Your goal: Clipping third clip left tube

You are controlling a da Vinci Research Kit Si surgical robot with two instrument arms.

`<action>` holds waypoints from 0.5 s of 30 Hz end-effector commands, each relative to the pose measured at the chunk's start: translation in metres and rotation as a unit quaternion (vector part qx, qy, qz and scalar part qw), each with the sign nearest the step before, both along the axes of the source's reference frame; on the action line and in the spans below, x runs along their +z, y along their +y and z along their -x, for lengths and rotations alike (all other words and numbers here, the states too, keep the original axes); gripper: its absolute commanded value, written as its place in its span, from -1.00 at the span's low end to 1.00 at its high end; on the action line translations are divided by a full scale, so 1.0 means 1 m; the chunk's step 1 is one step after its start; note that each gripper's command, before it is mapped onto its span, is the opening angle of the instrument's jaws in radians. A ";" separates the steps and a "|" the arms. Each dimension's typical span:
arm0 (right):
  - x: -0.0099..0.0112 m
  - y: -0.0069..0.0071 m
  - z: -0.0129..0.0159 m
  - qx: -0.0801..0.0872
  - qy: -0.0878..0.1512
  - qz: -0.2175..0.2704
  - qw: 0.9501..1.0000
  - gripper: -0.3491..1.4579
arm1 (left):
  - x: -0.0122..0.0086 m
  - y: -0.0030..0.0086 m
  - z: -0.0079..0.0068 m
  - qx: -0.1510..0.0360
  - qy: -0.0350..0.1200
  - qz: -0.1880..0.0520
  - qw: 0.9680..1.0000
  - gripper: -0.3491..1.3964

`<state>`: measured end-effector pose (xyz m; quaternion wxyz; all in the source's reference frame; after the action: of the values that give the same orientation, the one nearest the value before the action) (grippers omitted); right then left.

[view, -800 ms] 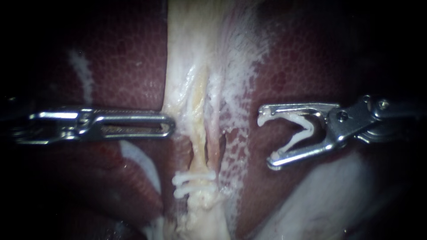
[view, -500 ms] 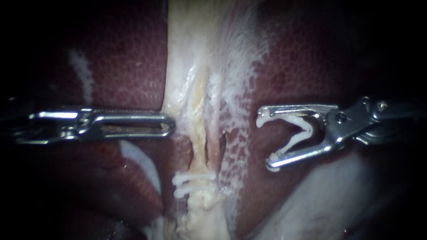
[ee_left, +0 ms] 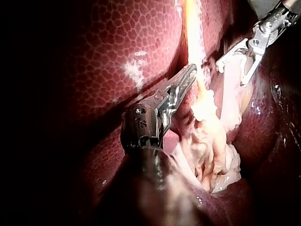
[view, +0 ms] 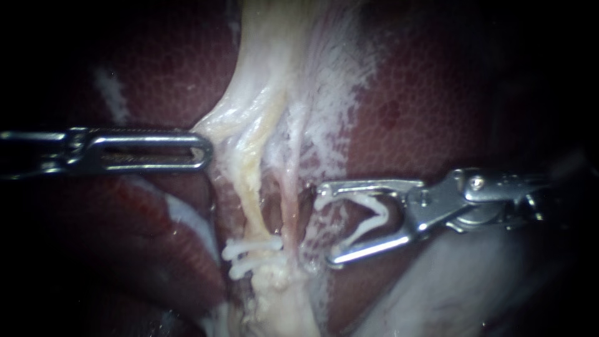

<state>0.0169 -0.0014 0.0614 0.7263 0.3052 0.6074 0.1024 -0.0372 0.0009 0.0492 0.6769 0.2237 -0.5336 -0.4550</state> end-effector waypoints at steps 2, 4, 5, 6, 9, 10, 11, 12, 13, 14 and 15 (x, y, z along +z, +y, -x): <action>0.0003 -0.0001 -0.0008 0.000 0.000 -0.001 1.000 0.05 | -0.0002 -0.0001 0.0000 -0.001 0.001 0.001 1.000 -1.00; 0.0006 -0.0001 -0.0014 0.000 0.000 -0.001 1.000 0.05 | -0.0002 -0.0001 0.0000 -0.001 0.001 0.001 1.000 -1.00; 0.0009 -0.0001 -0.0018 -0.001 0.000 -0.004 1.000 0.05 | -0.0003 -0.0001 0.0000 -0.001 0.001 0.001 1.000 -1.00; 0.0011 0.0000 -0.0020 0.000 -0.001 -0.003 1.000 0.05 | -0.0003 -0.0001 -0.0001 -0.001 0.000 0.001 1.000 -1.00; 0.0020 0.0001 -0.0026 -0.001 0.000 -0.003 1.000 0.05 | -0.0004 -0.0002 -0.0002 -0.001 0.000 0.001 1.000 -1.00; 0.0022 0.0002 -0.0028 0.000 -0.001 -0.005 1.000 0.05 | -0.0005 -0.0003 -0.0003 -0.001 0.000 0.001 1.000 -1.00; 0.0025 0.0001 -0.0030 -0.001 -0.001 -0.005 1.000 0.05 | -0.0005 -0.0003 -0.0003 -0.001 0.000 0.001 1.000 -1.00; 0.0028 0.0001 -0.0033 -0.002 0.000 -0.004 1.000 0.05 | -0.0006 -0.0003 -0.0003 -0.001 0.000 0.001 1.000 -1.00; 0.0030 0.0000 -0.0035 -0.002 0.000 -0.007 1.000 0.05 | -0.0006 -0.0003 -0.0004 -0.001 0.000 0.001 1.000 -1.00; 0.0031 -0.0002 -0.0038 -0.002 0.000 -0.006 1.000 0.05 | -0.0006 -0.0004 -0.0003 -0.001 0.001 0.001 1.000 -1.00; 0.0034 -0.0003 -0.0042 -0.003 0.000 -0.006 1.000 0.05 | -0.0007 -0.0004 -0.0003 -0.001 0.001 0.001 1.000 -1.00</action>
<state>0.0215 -0.0018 0.0649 0.7238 0.3134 0.6059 0.1037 -0.0368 0.0005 0.0484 0.6769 0.2228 -0.5336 -0.4554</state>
